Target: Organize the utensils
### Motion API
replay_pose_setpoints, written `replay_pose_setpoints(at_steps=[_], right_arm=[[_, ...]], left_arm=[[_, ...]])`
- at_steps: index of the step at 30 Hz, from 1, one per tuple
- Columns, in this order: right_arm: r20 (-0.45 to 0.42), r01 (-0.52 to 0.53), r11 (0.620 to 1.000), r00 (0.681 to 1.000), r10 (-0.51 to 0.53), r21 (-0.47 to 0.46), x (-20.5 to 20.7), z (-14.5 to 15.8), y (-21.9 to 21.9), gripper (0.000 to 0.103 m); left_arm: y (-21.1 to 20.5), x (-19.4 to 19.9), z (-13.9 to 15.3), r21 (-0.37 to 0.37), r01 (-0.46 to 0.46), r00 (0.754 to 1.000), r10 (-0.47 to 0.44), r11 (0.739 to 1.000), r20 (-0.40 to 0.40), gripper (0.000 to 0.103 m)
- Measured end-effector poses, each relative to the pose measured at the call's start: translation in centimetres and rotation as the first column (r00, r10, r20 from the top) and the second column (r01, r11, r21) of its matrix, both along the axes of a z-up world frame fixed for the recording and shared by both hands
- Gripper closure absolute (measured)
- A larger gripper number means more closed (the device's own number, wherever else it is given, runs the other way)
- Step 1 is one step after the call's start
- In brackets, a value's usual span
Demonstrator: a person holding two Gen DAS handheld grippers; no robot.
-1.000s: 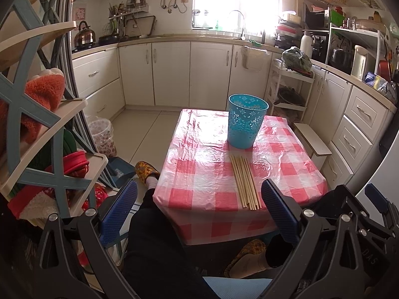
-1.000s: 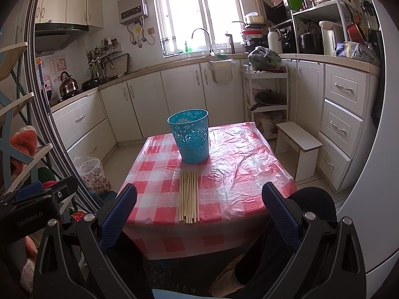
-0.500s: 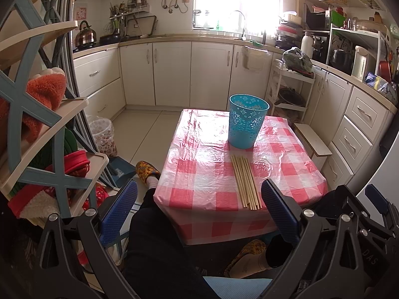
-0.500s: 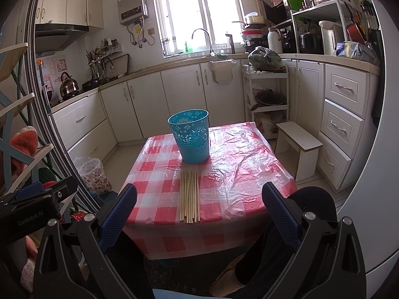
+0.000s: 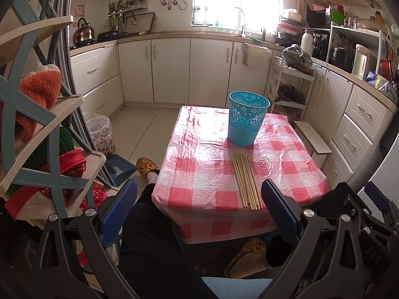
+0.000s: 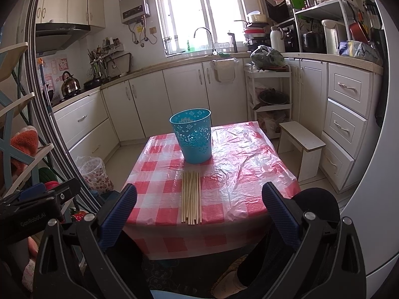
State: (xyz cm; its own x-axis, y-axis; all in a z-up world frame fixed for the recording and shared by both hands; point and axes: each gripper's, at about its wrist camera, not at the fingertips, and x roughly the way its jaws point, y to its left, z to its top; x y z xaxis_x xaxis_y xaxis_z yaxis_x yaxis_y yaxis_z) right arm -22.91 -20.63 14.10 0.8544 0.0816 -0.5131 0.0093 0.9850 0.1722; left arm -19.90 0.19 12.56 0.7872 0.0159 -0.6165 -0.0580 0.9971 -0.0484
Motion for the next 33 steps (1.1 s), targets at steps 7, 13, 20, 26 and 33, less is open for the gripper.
replay_pose_setpoints(at_steps=[7,13,20,26,33], right_arm=[[-0.158,-0.017,0.999,0.987,0.024,0.049,6.9,-4.1,-1.6,0.009],[-0.332,-0.122,0.989,0.932,0.142,0.081,15.2,-10.9,0.1,0.048],[-0.462,-0.182,0.983,0.872,0.160,-0.005,20.9,-16.6,0.4,0.076],[-0.470,-0.206,0.978,0.865,0.174,-0.017,22.8,-17.8,0.3,0.076],[-0.440,-0.260,0.960,0.878,0.190,-0.103,24.0,-18.2,0.6,0.080]], left_arm=[[1.0,3.8,-2.6,-0.019,-0.012,0.998,0.011,1.000,-0.059,0.008],[1.8,8.2,-5.7,-0.043,-0.044,0.990,0.037,0.998,-0.139,0.008],[1.5,12.5,-8.6,-0.061,-0.052,0.977,0.038,0.997,-0.208,0.008],[0.1,16.1,-10.8,-0.058,-0.029,0.966,0.013,0.998,-0.259,0.008],[-2.1,20.3,-13.7,-0.055,-0.006,0.949,-0.012,0.998,-0.314,0.008]])
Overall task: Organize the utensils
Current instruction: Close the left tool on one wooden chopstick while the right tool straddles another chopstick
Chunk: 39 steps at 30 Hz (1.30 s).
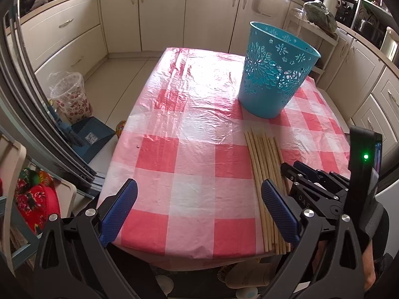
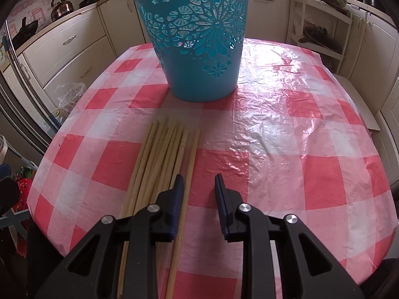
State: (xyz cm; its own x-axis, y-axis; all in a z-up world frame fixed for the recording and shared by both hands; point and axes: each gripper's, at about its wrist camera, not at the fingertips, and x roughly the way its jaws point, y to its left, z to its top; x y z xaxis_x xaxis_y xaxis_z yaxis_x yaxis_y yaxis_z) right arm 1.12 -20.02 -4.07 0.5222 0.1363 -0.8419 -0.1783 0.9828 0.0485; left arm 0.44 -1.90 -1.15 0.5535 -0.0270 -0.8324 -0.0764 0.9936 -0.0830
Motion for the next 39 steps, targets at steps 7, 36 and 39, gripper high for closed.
replay_pose_setpoints(at_steps=[7,36,39], right_arm=[[-0.009,-0.031,0.996,0.999,0.032,0.082,0.7,-0.1,-2.1,0.097],[0.001,-0.018,0.978,1.000,0.018,0.210,0.6,-0.7,-3.4,0.097],[0.003,-0.017,0.977,1.000,0.017,0.212,0.6,-0.7,-3.4,0.097]], left_arm=[[-2.8,5.3,-3.7,0.012,0.031,0.997,-0.030,0.999,-0.066,0.009],[-6.4,9.9,-6.3,0.090,0.108,0.987,-0.097,0.990,-0.127,0.068],[-6.3,10.6,-6.2,0.073,0.122,0.984,-0.111,0.990,-0.139,0.081]])
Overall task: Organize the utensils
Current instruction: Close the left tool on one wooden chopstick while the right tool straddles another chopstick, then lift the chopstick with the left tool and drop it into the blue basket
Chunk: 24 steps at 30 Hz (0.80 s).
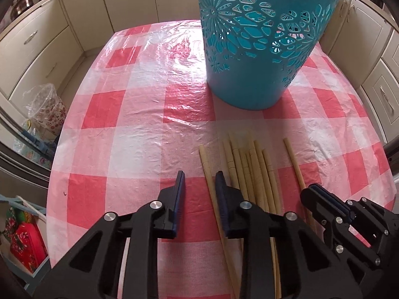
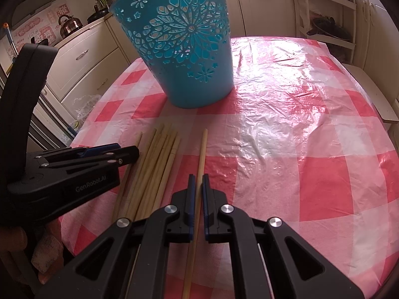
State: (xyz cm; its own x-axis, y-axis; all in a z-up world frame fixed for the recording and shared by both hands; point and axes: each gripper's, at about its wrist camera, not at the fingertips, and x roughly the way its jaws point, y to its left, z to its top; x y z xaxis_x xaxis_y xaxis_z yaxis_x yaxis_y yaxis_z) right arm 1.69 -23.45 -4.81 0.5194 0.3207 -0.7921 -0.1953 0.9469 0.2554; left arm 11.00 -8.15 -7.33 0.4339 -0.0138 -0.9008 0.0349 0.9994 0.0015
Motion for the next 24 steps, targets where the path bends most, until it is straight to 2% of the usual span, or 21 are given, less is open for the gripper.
replay_pose_setpoints(at_steps=[5,6,7,10,13,16,18,20,22,24], right_arm=[[0.005,-0.001,1.000,1.000,0.001,-0.003,0.1,0.0,0.1,0.097],[0.006,-0.002,1.000,1.000,0.002,-0.003,0.1,0.0,0.1,0.097],[0.008,-0.002,1.000,1.000,0.002,-0.003,0.1,0.0,0.1,0.097],[0.009,-0.003,1.000,1.000,0.003,-0.002,0.0,0.0,0.0,0.097],[0.008,0.000,1.000,1.000,0.000,0.002,0.0,0.0,0.0,0.097],[0.004,0.006,1.000,1.000,-0.006,0.008,0.0,0.0,-0.1,0.097],[0.002,0.010,1.000,1.000,-0.010,0.010,0.1,0.1,-0.1,0.097],[0.002,0.011,1.000,1.000,-0.011,0.010,0.1,0.1,-0.1,0.097],[0.005,0.012,1.000,1.000,-0.012,0.009,0.1,0.1,-0.2,0.097],[0.008,0.013,1.000,1.000,-0.013,0.007,0.0,0.1,-0.2,0.097]], left_arm=[[-0.2,0.4,0.0,0.023,0.041,0.999,-0.040,0.999,-0.021,0.081],[-0.2,0.5,0.0,0.014,0.056,0.998,-0.056,0.998,-0.024,0.091],[0.0,0.7,0.0,0.008,0.062,0.998,-0.061,0.998,-0.029,0.097],[1.3,0.2,0.7,-0.068,0.049,0.998,-0.052,0.996,-0.038,0.098],[3.6,-0.7,3.4,-0.147,0.020,0.999,-0.016,0.989,0.027,0.098],[5.5,-1.7,8.6,-0.213,0.010,0.988,0.023,0.977,0.154,0.098],[6.2,-2.0,12.6,-0.250,0.025,0.965,0.042,0.968,0.257,0.098],[6.5,-1.7,16.4,-0.279,0.047,0.933,0.058,0.959,0.356,0.098],[6.2,-0.7,19.7,-0.300,0.071,0.892,0.074,0.951,0.446,0.098],[5.2,0.2,22.3,-0.293,0.085,0.841,0.089,0.952,0.534,0.098]])
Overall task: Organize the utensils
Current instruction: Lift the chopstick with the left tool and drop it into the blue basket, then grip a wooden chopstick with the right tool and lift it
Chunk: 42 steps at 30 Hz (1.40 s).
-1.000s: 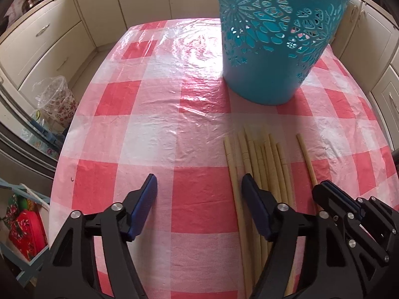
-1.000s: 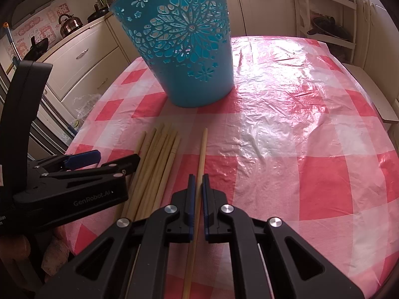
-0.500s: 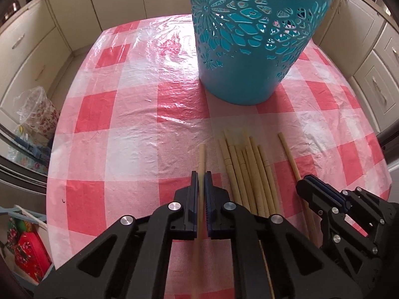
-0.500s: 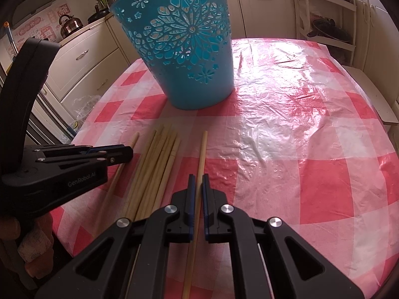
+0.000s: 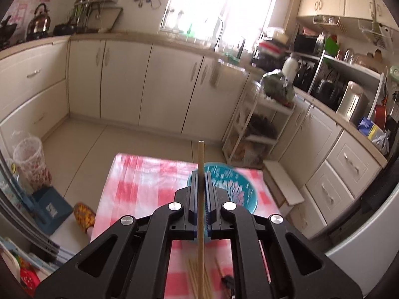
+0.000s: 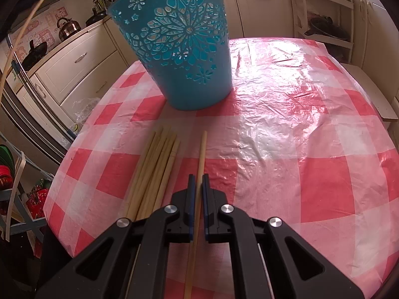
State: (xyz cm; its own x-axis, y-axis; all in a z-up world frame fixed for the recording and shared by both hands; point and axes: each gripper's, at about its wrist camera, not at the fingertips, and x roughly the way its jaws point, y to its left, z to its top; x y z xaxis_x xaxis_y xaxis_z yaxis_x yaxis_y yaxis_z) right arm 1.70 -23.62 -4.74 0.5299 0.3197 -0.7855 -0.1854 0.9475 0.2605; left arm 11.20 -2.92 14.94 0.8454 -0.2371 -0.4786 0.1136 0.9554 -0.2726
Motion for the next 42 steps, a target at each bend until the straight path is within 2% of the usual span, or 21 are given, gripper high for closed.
replay_pose_setpoints(at_steps=[3,6,9,14,21,23,24,28,31,34,36,42], right_arm=[[0.006,0.001,1.000,1.000,-0.001,0.000,-0.1,0.0,0.0,0.097],[0.015,-0.001,1.000,1.000,0.001,0.000,-0.2,0.0,0.0,0.097],[0.019,-0.006,1.000,1.000,0.006,-0.003,-0.2,0.0,0.1,0.097],[0.013,-0.005,1.000,1.000,0.005,0.009,0.1,-0.1,0.0,0.097],[0.012,-0.006,1.000,1.000,0.006,0.010,0.1,-0.1,0.0,0.097],[0.014,-0.007,1.000,1.000,0.007,0.006,0.1,-0.1,0.1,0.097],[0.016,-0.007,1.000,1.000,0.007,0.003,0.1,-0.1,0.1,0.097],[0.017,-0.009,1.000,1.000,0.009,0.000,0.1,-0.1,0.1,0.097],[0.009,-0.008,1.000,1.000,0.008,0.016,0.1,-0.1,-0.2,0.097],[0.004,-0.007,1.000,1.000,0.007,0.022,0.1,-0.1,-0.3,0.097],[0.012,-0.011,1.000,1.000,0.011,-0.008,0.0,0.0,0.2,0.097],[0.050,-0.036,0.983,0.998,0.046,-0.179,0.3,0.2,2.4,0.097]], left_arm=[[-2.0,2.1,2.3,-0.004,-0.047,0.989,0.048,0.999,0.143,0.098],[-3.8,4.3,3.0,0.000,-0.119,0.962,0.115,0.993,0.249,0.098],[-5.2,7.0,2.4,-0.004,-0.168,0.950,0.163,0.986,0.265,0.098],[-6.6,10.0,-1.9,0.040,-0.192,0.963,0.180,0.981,0.203,0.098],[-7.2,10.7,-6.6,0.147,-0.158,0.986,0.148,0.976,0.078,0.096],[-6.9,10.3,-7.3,0.164,-0.153,0.988,0.147,0.974,0.051,0.090],[-6.6,9.9,-7.5,0.170,-0.155,0.988,0.150,0.973,0.041,0.083],[-4.6,7.0,-7.3,0.185,-0.199,0.980,0.194,0.962,0.047,0.044],[-2.4,4.3,-6.9,0.179,-0.224,0.975,0.219,0.958,0.049,0.033],[0.0,1.5,-7.5,0.162,-0.260,0.966,0.257,0.952,0.038,0.025],[1.7,-0.1,-8.7,0.151,-0.284,0.958,0.285,0.947,0.012,0.021],[5.5,-1.7,-15.0,0.130,-0.298,0.932,0.318,0.946,-0.175,0.021]])
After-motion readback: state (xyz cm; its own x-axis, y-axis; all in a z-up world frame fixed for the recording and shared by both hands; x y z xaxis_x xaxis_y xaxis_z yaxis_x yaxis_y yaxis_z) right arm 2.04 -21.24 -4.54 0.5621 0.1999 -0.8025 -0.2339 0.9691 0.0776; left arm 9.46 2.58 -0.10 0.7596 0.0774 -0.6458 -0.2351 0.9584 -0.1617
